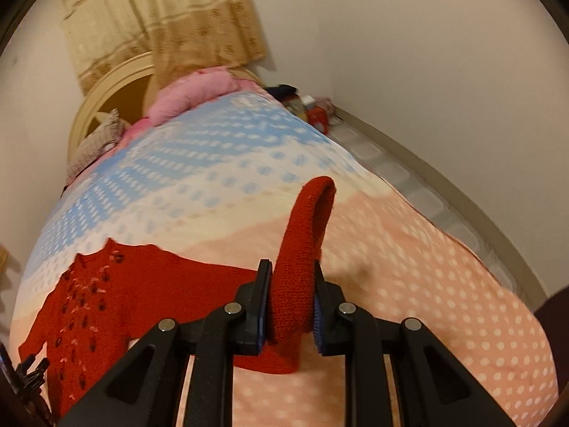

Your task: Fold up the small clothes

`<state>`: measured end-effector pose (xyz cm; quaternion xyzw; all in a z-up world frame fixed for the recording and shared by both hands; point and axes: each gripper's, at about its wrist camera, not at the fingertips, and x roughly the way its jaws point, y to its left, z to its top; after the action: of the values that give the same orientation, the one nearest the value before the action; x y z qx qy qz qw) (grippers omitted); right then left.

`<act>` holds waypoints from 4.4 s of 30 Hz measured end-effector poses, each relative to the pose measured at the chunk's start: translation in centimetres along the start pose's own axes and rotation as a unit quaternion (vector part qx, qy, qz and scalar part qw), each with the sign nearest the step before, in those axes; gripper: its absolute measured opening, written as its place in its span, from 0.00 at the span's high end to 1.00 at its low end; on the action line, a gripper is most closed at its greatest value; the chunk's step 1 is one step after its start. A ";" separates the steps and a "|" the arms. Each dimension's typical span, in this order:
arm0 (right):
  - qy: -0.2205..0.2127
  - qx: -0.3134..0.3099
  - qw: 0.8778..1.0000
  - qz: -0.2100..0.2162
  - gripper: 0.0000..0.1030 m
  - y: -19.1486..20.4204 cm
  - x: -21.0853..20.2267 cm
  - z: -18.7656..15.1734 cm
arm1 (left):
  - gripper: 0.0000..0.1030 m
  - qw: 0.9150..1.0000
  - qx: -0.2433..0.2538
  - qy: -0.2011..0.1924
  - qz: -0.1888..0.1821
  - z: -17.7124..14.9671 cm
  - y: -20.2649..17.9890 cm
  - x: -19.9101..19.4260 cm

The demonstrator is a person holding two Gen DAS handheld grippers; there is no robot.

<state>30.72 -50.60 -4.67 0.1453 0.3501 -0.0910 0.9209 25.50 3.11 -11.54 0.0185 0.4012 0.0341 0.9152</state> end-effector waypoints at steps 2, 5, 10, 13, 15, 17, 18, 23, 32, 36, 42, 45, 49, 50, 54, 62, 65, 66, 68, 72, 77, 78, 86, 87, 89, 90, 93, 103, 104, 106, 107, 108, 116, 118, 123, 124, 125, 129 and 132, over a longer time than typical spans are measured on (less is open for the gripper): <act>-0.008 -0.013 1.000 0.010 0.80 1.9 -0.7 0.8 | 0.00 1.000 -0.001 -0.002 0.000 -0.1 0.3 -0.1; -0.018 -0.032 0.999 0.022 0.80 4.6 -1.6 1.8 | 0.00 1.000 -0.008 -0.003 -0.001 -0.2 0.8 -0.2; -0.037 -0.068 0.996 0.045 0.80 9.2 -3.5 3.0 | 0.00 1.000 -0.017 -0.005 -0.004 -0.3 1.7 -0.3; -0.045 -0.087 0.993 0.062 0.81 12.0 -4.4 3.5 | 0.00 1.000 -0.018 -0.007 -0.007 -0.5 2.0 -0.2; -0.050 -0.102 0.991 0.074 0.80 14.1 -5.1 3.6 | 0.00 1.000 -0.019 -0.007 -0.008 -0.6 2.1 -0.2; -0.054 -0.116 0.988 0.084 0.81 16.1 -5.7 3.6 | 0.00 1.000 -0.024 -0.007 -0.011 -0.8 2.4 -0.2; -0.056 -0.123 0.987 0.088 0.81 17.1 -5.9 3.6 | 0.00 1.000 -0.027 -0.007 -0.012 -0.8 2.6 -0.1; -0.061 -0.155 0.980 0.111 0.81 21.6 -6.8 3.5 | 0.00 0.999 -0.039 -0.010 -0.015 -1.1 3.7 -0.1; -0.062 -0.198 0.965 0.158 0.81 29.9 -7.3 2.6 | 0.00 0.999 -0.051 -0.009 -0.015 -1.7 5.8 0.0; -0.054 -0.212 0.959 0.181 0.81 33.4 -6.6 1.7 | 0.00 0.998 -0.062 -0.004 -0.018 -2.0 6.6 0.2; -0.030 -0.226 0.948 0.220 0.81 39.1 -4.4 -1.5 | 0.00 0.997 -0.072 -0.002 -0.025 -2.2 7.1 0.4; -0.009 -0.229 0.945 0.233 0.81 41.8 -1.9 -3.8 | 0.00 0.997 -0.076 -0.001 -0.026 -2.4 7.2 0.6; 0.025 -0.230 0.943 0.239 0.81 45.5 2.5 -8.1 | 0.00 0.996 -0.080 -0.004 -0.027 -2.5 7.3 0.6; 0.034 -0.230 0.943 0.240 0.80 46.0 3.4 -9.0 | 0.00 0.996 -0.082 -0.003 -0.028 -2.6 7.4 0.6; 0.108 -0.259 0.925 0.258 0.64 49.2 8.0 -14.0 | 0.00 0.995 -0.095 0.008 -0.028 -2.7 7.8 1.0; 0.135 -0.233 0.922 0.278 0.34 43.0 7.0 -15.2 | 0.02 0.991 -0.092 0.033 -0.087 -2.3 8.5 0.9; 0.120 -0.237 0.933 0.241 0.32 39.1 6.0 -14.6 | 0.06 0.992 -0.077 0.009 -0.100 -1.0 8.1 -0.7; 0.119 -0.238 0.936 0.229 0.32 37.9 5.8 -14.7 | 0.07 0.991 -0.072 0.001 -0.109 -0.5 7.7 -1.2; 0.118 -0.234 0.940 0.219 0.31 36.0 5.5 -14.7 | 0.07 0.990 -0.060 -0.007 -0.127 0.5 6.6 -1.6; 0.122 -0.230 0.940 0.223 0.31 33.7 5.1 -16.6 | 0.24 0.988 -0.030 0.022 -0.150 1.6 3.0 0.3; 0.116 -0.246 0.936 0.223 0.31 32.7 4.5 -19.6 | 0.59 0.985 -0.031 0.067 -0.159 1.6 0.7 3.9; 0.118 -0.247 0.936 0.222 0.31 32.4 4.6 -20.2 | 0.73 0.985 -0.033 0.051 -0.162 1.7 0.6 3.7; 0.098 -0.237 0.937 0.236 0.28 31.0 4.7 -21.4 | 0.92 0.985 -0.033 -0.013 -0.167 3.9 2.0 0.2; 0.099 -0.240 0.937 0.236 0.27 31.1 4.7 -21.5 | 0.92 0.986 -0.035 -0.019 -0.164 4.3 2.5 0.0; 0.098 -0.249 0.936 0.230 0.25 31.4 4.7 -21.8 | 0.92 0.989 -0.034 -0.024 -0.144 4.9 2.9 0.5; 0.098 -0.253 0.935 0.228 0.24 31.5 4.6 -21.9 | 0.92 0.990 -0.036 -0.022 -0.135 4.9 3.3 0.8; 0.099 -0.260 0.934 0.224 0.21 31.8 4.6 -22.2 | 0.92 0.991 -0.052 -0.004 -0.120 4.3 4.6 3.0; 0.104 -0.279 0.931 0.211 0.18 32.5 3.6 -21.0 | 0.56 0.994 -0.036 0.013 -0.099 2.8 3.5 4.8; 0.096 -0.263 0.933 0.226 0.18 32.1 3.2 -19.7 | 0.49 0.995 -0.037 0.013 -0.095 2.7 3.5 4.7; 0.085 -0.243 0.938 0.231 0.18 31.8 3.4 -16.8 | 0.39 0.994 -0.049 0.006 -0.097 2.6 3.9 4.2; 0.085 -0.236 0.942 0.224 0.18 31.7 3.9 -15.6 | 0.38 0.993 -0.055 0.005 -0.101 2.6 4.1 4.0; 0.089 -0.227 0.946 0.216 0.18 31.6 4.6 -14.5 | 0.36 0.993 -0.060 0.003 -0.105 2.6 4.3 3.7; 0.157 -0.109 0.968 0.164 0.18 26.2 14.9 -10.1 | 0.25 0.992 -0.069 -0.001 -0.104 2.1 4.7 3.5; 0.139 -0.094 0.969 0.181 0.21 24.3 14.9 -9.8 | 0.25 0.993 -0.067 0.014 -0.101 2.4 5.1 3.5; 0.143 -0.114 0.977 0.112 0.22 23.2 14.3 -9.2 | 0.19 0.995 -0.058 -0.002 -0.079 2.0 7.2 2.2; 0.123 -0.116 0.982 0.090 0.22 23.2 13.2 -8.9 | 0.16 0.996 -0.058 -0.003 -0.066 1.5 8.1 1.9; 0.101 -0.124 0.981 0.107 0.21 23.7 12.0 -8.7 | 0.15 0.997 -0.057 -0.005 -0.054 1.1 9.0 1.7; 0.081 -0.153 0.971 0.164 0.21 26.8 10.1 -9.2 | 0.09 0.998 -0.067 -0.013 0.009 -0.8 13.9 0.9; 0.104 -0.159 0.963 0.193 0.21 28.4 11.4 -9.6 | 0.09 0.996 -0.079 0.003 0.050 -1.6 17.1 1.1</act>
<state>40.81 -21.38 -13.38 0.0701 0.4194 0.1609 0.8907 24.27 20.28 -12.34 -0.0341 0.3981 0.1118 0.9099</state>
